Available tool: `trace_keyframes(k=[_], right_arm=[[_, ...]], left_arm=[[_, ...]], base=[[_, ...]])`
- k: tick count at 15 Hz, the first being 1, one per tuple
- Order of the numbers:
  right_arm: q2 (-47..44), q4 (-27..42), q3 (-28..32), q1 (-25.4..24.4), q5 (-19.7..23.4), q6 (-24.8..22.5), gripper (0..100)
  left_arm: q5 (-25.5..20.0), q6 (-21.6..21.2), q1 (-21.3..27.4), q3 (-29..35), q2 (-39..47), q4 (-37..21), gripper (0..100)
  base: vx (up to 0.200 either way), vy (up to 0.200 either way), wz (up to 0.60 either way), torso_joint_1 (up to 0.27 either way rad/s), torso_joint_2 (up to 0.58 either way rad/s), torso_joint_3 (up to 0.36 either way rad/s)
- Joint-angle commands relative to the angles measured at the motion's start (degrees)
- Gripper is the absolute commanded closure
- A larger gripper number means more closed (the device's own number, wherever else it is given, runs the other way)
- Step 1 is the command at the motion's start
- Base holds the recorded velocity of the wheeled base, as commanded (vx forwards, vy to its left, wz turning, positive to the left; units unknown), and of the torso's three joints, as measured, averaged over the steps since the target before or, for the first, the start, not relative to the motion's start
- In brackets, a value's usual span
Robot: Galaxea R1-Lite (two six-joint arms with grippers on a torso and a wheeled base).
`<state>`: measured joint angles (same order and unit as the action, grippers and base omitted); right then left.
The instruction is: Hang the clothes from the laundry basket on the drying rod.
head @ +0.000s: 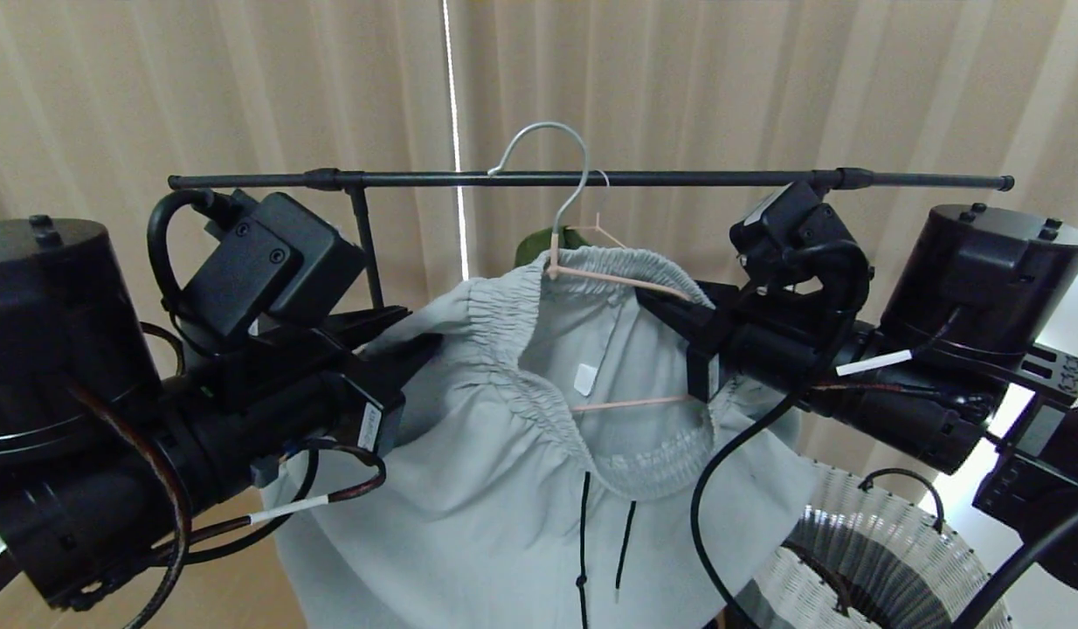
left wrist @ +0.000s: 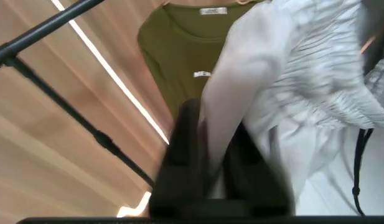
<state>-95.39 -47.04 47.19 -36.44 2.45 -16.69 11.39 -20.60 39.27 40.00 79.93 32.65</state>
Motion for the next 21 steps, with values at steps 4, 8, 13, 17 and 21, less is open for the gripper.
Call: trace_keyframes(k=[4,8,13,17,21], right_arm=[[2.2,0.0,-0.9,4.4,0.0,-0.1,100],[5.3,0.0,-2.9,11.4,0.2,0.0,100],[8.6,0.0,-2.2,11.8,0.5,0.1,100],[10.6,0.0,-2.5,11.7,3.3,0.2,100],[11.3,-0.4,-2.9,11.5,4.1,0.3,100]], left_arm=[[0.0,0.5,-0.2,-3.1,-2.4,0.0,0],[-0.8,0.9,-6.6,-7.7,-5.1,0.0,0],[-1.5,1.2,-7.7,-12.4,-4.4,0.0,0],[-1.5,2.3,-9.5,-11.8,-2.3,0.0,0],[-1.5,2.2,-9.6,-11.7,-1.3,0.0,100]], base=[[0.0,0.0,0.0,0.0,0.0,0.0],[0.0,0.0,0.0,0.0,0.0,0.0],[0.0,0.0,0.0,0.0,0.0,0.0],[0.0,0.0,0.0,0.0,0.0,0.0],[0.0,0.0,0.0,0.0,0.0,0.0]])
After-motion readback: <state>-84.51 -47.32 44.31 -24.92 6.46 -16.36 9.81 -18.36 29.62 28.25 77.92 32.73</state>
